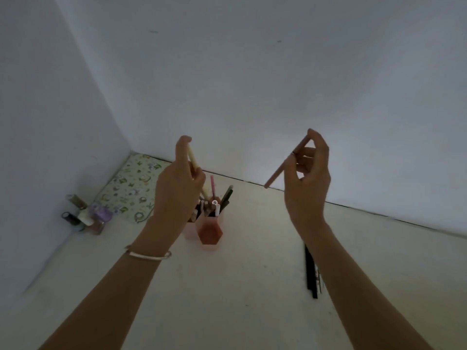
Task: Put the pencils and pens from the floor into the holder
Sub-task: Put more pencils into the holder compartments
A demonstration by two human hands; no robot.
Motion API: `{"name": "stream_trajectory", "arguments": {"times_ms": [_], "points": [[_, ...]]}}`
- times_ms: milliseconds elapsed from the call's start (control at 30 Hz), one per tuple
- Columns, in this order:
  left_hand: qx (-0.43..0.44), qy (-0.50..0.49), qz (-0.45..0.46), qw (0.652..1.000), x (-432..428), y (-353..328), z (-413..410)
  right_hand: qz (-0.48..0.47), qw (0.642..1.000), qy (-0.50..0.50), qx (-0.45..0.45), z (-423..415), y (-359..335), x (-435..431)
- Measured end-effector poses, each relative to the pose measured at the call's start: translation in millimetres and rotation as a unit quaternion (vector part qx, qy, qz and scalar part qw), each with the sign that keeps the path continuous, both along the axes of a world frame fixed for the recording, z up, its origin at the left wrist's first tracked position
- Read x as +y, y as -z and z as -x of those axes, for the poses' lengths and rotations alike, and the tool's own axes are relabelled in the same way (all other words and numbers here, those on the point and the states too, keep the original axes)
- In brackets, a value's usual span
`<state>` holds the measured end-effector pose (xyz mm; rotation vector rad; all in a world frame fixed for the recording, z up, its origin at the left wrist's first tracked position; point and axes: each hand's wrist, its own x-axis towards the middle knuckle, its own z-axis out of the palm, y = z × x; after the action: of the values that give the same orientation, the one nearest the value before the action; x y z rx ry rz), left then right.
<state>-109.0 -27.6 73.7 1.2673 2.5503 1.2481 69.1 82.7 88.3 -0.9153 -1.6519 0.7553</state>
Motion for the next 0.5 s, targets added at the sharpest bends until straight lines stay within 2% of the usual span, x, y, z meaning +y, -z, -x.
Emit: {"name": "stream_trajectory", "arguments": {"times_ms": [133,200,333,433,500], "points": [[0.072,0.013,0.070,0.995,2.7,24.4,3.3,0.006,0.999,-0.034,0.003,37.1,15.5,-23.5],[0.099,0.015,0.106,0.989,2.3,27.9,0.1,-0.005,0.998,-0.046,-0.032,47.5,27.4,-32.1],[0.155,0.027,0.111,0.981,1.7,24.5,3.2,-0.008,0.992,-0.044,-0.121,58.1,48.4,-41.4],[0.232,0.067,0.183,0.953,4.7,31.7,8.2,0.006,0.991,-0.035,-0.128,58.1,55.7,-43.9],[0.252,0.093,0.225,0.937,3.7,43.3,7.5,0.009,0.993,-0.024,-0.116,57.0,56.2,-43.7]]}}
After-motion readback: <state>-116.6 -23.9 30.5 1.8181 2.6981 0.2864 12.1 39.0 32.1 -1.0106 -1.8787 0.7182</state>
